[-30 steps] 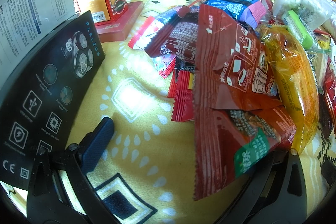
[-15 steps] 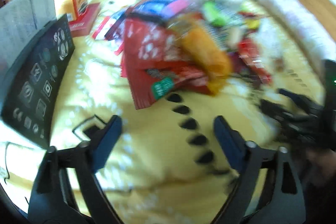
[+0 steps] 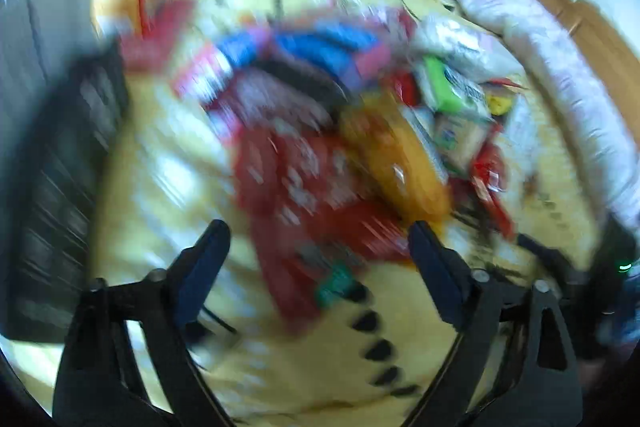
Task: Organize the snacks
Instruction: 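Move both grippers toward the snack pile on the bed, then grasp the yellow barcode packet with the right gripper while the left grasps a red packet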
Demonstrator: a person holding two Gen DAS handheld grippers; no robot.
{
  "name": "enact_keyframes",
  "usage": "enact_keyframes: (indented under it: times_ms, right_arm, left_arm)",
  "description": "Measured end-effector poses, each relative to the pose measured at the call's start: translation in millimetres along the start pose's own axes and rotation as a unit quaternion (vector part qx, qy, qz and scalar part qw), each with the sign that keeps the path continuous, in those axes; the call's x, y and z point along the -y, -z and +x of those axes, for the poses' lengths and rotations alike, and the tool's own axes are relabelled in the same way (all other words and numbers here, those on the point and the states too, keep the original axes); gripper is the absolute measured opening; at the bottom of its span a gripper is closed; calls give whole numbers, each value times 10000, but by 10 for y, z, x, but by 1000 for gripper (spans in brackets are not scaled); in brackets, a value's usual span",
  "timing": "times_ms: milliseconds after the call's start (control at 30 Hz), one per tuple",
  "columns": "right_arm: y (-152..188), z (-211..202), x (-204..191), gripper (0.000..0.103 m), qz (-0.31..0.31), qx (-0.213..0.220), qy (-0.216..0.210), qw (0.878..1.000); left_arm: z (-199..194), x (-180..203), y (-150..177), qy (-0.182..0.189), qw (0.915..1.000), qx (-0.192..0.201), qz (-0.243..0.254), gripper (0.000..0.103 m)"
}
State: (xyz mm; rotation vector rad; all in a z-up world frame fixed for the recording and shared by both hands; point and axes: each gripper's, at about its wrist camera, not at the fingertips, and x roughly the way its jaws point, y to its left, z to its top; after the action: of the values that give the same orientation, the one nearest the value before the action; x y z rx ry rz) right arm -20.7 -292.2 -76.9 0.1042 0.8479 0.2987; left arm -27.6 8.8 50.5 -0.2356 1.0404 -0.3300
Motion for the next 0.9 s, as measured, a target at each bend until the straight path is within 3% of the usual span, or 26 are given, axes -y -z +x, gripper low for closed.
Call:
enact_keyframes:
  times_ms: [67,133,200,267,400,533,633,700,767,800,867,900]
  right_arm:
    - [-41,-25,31,103,89,-133,-98,9998]
    - [-104,-94,85,103,382,-269,-341,9983]
    - [-142,-199,100,103,563,-294,-813,9947]
    - [-166,-324,47,94,500,-244,-1274,9903]
    - [-268,-467,-323,86,-200,-219,-1999,9794]
    - [-563,-264,-740,85,-950,-180,-1739,9800]
    - [-778,-3,-848,85,-1055,-174,-1506,9828]
    - [-893,244,-896,85,-1100,-390,-1382,9835]
    - [-913,471,-987,70,-1209,-685,-1398,9804]
    - [-903,536,-1012,67,-1252,-784,-1310,9803]
    - [-895,498,-965,49,-1165,-777,-1308,9815]
    - [-898,411,-911,48,-978,-711,-1435,9822]
  left_arm:
    - [-62,110,96,413,9987,-228,182,67]
    - [-174,155,236,640,9970,-366,254,66]
    - [-295,95,372,614,9973,-375,150,66]
    - [-436,5,479,526,9983,-260,74,66]
    - [-610,-100,597,217,9997,75,17,68]
    - [-678,-56,568,164,9991,326,237,71]
    - [-732,-16,535,161,9977,466,473,80]
    - [-754,24,507,143,9965,544,619,87]
    - [-744,66,463,96,9952,567,796,88]
    - [-756,67,439,84,9945,587,862,88]
    - [-766,89,374,60,9922,682,1037,90]
    - [-754,117,310,43,9905,749,1153,92]
